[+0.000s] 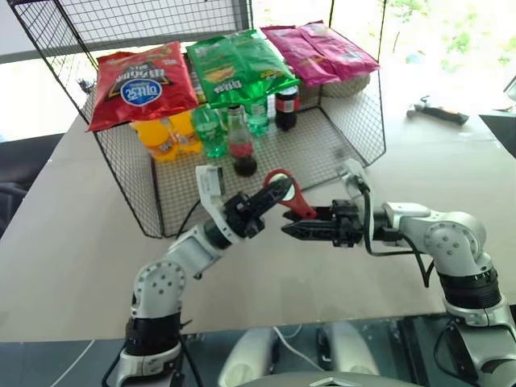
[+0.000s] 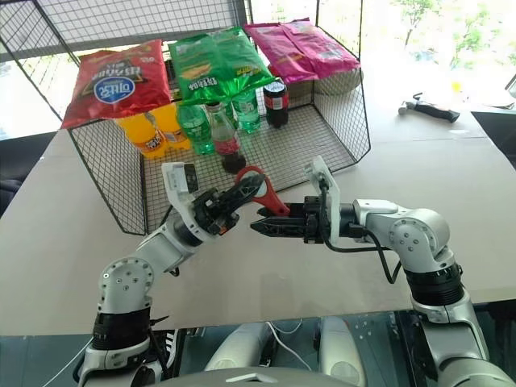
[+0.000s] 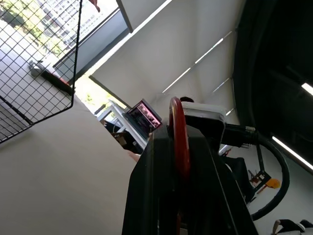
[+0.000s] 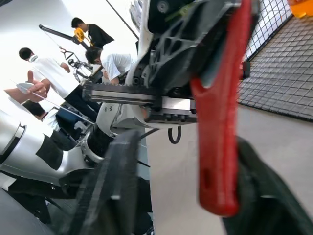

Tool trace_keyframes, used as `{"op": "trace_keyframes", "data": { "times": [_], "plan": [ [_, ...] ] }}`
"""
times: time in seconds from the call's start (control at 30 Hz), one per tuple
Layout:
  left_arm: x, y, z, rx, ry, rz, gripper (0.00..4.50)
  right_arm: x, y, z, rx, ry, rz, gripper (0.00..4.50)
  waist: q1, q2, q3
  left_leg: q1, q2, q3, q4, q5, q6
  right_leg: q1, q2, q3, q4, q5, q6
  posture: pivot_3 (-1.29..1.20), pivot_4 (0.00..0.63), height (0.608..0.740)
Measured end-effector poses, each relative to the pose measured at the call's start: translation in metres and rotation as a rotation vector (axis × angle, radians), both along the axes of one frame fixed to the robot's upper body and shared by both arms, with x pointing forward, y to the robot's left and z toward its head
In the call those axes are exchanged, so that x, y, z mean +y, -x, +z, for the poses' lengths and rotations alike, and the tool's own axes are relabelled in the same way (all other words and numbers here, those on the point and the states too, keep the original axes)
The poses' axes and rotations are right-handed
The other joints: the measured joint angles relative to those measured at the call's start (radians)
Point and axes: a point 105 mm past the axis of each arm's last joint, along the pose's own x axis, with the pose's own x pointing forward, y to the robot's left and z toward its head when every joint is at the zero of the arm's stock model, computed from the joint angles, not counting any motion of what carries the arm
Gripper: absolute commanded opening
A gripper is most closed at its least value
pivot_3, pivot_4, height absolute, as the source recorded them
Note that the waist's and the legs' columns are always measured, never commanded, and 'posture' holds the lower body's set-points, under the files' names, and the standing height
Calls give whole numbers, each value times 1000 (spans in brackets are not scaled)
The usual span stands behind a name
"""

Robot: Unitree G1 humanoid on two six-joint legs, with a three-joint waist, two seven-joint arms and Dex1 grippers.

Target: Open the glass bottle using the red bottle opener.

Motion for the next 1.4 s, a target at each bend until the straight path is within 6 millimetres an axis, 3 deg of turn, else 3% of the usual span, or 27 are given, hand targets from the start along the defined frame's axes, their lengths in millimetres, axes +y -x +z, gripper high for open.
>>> {"op": "trace_keyframes", "data": {
  "times": [0.07,0.33,0.43,0.67,0.7,0.83,1.1,1.23,1.4],
  "plan": [
    [-1,2,0,-4,-1,-20,0,-1,-1,-2,15,7,-1,18,0,0,0,0,0,0,0,0,0,0,0,0,0,0,0,0,150,735],
    [-5,7,-1,-35,-33,-73,0,-5,5,-6,36,14,50,18,0,0,0,0,0,0,0,0,0,0,0,0,0,0,0,0,150,735],
    [-3,5,-2,-48,-64,-75,1043,-5,5,-7,34,17,50,0,0,0,0,0,0,0,0,0,0,0,0,0,0,0,0,0,150,735],
    [2,0,-11,-22,-119,-49,4332,2,6,-3,-1,-24,56,0,0,0,0,-1,0,0,0,0,0,-1,0,0,0,0,0,0,150,735],
    [3,-1,-12,-16,-124,-42,4476,3,6,-2,-6,-29,56,0,0,0,0,-1,0,0,0,0,0,-1,0,0,0,0,0,0,150,735],
    [10,-9,-12,-16,-137,23,4476,-5,1,-7,-15,-38,-24,0,2,0,0,-1,0,0,0,0,0,-1,0,0,0,0,0,0,150,735],
    [32,-26,-10,-120,-192,302,4476,-67,-45,-39,-91,43,-527,0,2,0,0,-1,0,1,-1,0,0,-1,0,1,0,0,0,0,150,735],
    [36,-34,-11,-244,-299,460,4476,-90,-57,-31,-156,34,-677,0,1,0,0,0,0,1,-1,0,0,-1,0,1,0,0,0,0,150,735],
    [39,-42,-12,-386,-403,634,4476,-99,-60,-30,-176,32,-738,0,3,0,0,-1,0,1,-1,0,0,-1,0,1,0,0,0,0,150,735]
  ]
}}
